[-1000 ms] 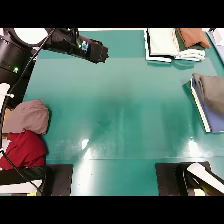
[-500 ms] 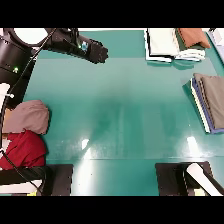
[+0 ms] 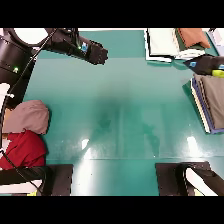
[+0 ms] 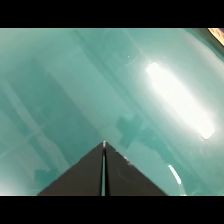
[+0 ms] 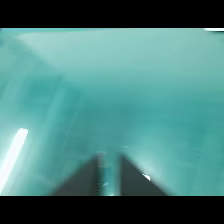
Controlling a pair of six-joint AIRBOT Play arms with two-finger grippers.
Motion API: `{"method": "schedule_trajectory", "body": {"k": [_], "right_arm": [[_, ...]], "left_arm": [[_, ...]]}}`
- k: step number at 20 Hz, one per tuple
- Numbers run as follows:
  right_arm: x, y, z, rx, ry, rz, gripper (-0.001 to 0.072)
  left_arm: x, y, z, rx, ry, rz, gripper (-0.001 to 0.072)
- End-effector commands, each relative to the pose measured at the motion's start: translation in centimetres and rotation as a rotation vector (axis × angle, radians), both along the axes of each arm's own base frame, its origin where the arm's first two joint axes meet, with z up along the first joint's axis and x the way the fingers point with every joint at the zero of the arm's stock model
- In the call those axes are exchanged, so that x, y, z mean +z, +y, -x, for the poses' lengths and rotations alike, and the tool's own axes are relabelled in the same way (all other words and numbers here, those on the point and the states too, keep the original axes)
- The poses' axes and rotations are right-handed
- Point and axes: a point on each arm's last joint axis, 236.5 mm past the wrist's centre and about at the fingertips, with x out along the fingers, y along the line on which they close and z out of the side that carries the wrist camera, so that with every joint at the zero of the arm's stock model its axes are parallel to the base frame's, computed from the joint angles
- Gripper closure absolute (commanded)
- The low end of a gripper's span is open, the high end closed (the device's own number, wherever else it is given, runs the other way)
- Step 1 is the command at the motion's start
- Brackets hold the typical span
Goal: Fold the shirts.
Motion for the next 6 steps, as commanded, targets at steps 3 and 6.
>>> {"method": "schedule_trajectory", "body": {"k": [3,6], "right_arm": [[0.47,5.09,1.36,0.133,-0.019,-0.008,0.0691],[0.41,5.21,1.51,0.139,-0.014,-0.01,0.0692]], "left_arm": [[-0.05,-0.01,0.02,-0.001,0.001,-0.002,0.0683],[-0.05,-0.01,0.03,-0.001,0.001,-0.001,0.0683]]}}
